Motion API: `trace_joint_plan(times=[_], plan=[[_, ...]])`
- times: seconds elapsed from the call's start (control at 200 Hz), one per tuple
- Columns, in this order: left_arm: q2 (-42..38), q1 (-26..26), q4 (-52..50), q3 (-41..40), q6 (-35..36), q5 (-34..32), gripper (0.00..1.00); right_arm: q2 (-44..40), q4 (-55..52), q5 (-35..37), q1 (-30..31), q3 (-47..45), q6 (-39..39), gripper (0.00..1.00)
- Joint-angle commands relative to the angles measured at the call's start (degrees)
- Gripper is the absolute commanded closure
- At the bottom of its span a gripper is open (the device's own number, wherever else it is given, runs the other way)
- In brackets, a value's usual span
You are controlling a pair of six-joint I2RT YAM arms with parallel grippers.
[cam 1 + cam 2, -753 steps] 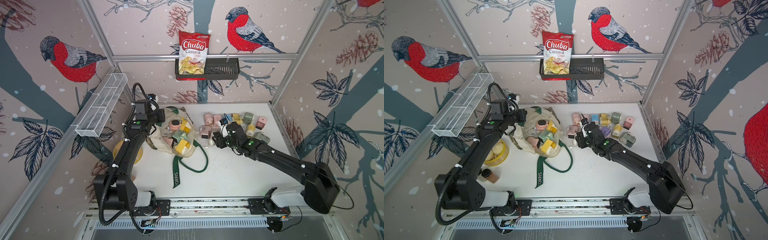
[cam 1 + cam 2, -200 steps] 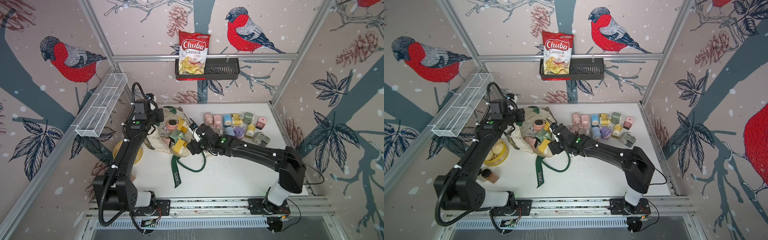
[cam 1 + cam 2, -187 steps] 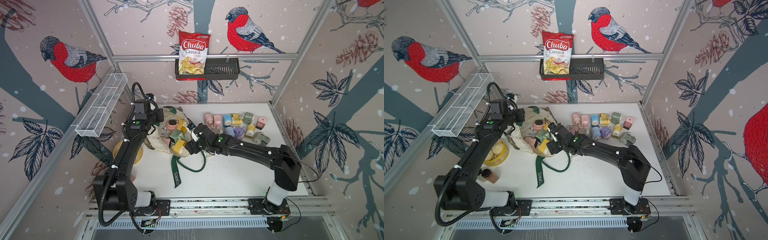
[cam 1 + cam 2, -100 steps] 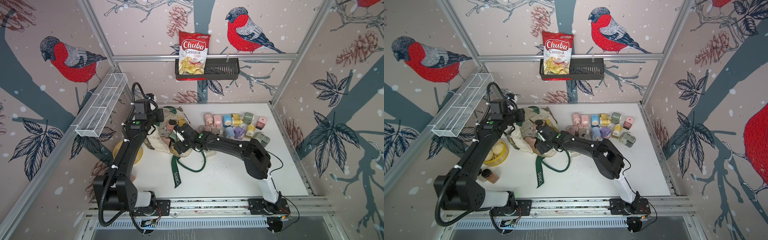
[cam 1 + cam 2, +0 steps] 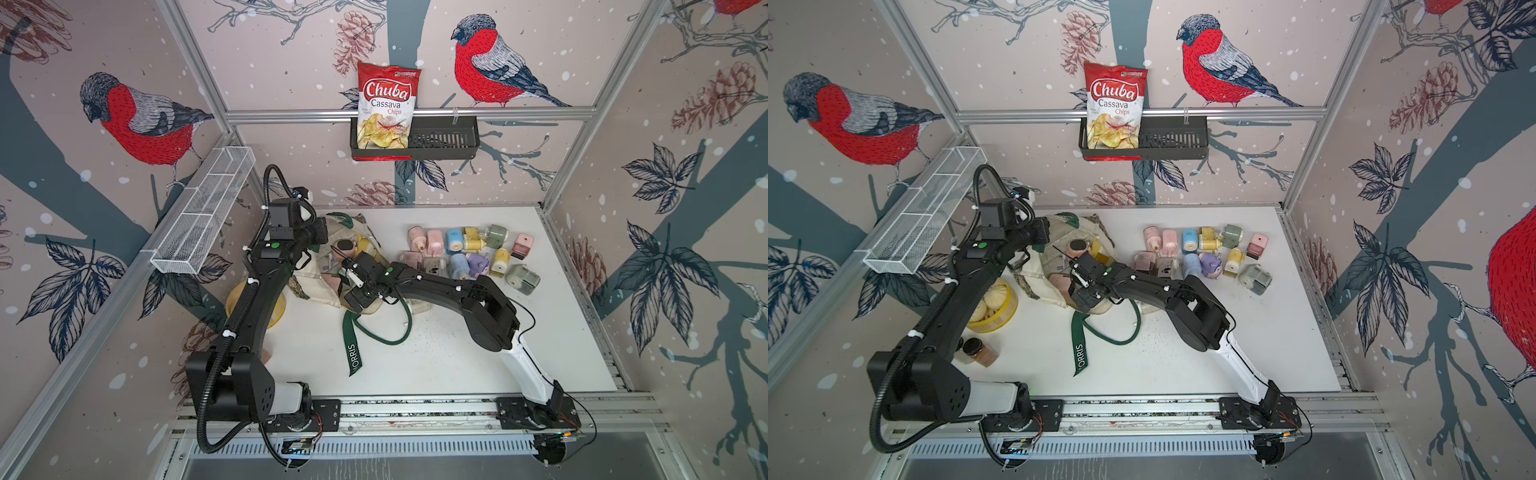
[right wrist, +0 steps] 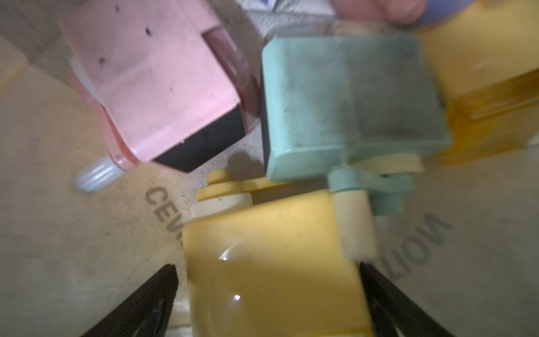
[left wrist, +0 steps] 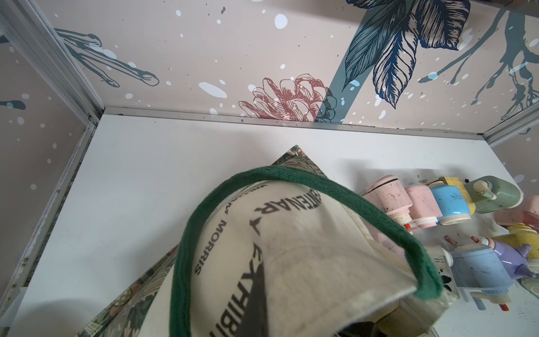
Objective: Take out the pencil sharpeners from the tote bags
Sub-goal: Pick up the pencil sharpener from the canvas bag.
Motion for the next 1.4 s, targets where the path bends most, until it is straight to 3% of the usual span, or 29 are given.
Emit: trace_joint_plan(times=[0.0, 0.345, 0.61, 0.986, 1.396], plan=[[-0.63, 0.08, 4.68, 0.26, -0.28, 0.90, 1.00, 1.09, -2.17, -1.65, 0.22, 0.84, -1.15, 0.02], [-0.54, 0.03, 4.62, 0.25, -0.31, 0.99, 1.00, 6.92, -5.10, 1.68, -0.07, 9.03, -2.19, 0.06], [-0.47, 0.09, 4.66, 0.27, -0.29, 0.96, 1.00, 6.54, -4.73, -0.86, 0.37, 9.70, -2.69, 0.23], [-0.45, 0.04, 4.61, 0.22, -0.37, 0.92, 1.00, -0.82, -0.53, -1.61, 0.69, 4.57, -1.77, 0.35], [-0.27, 0.09, 4.55, 0.30, -0.36, 0.67, 1.00, -11.87, 1.11, -0.70, 1.42, -4.31, -1.24, 0.38]])
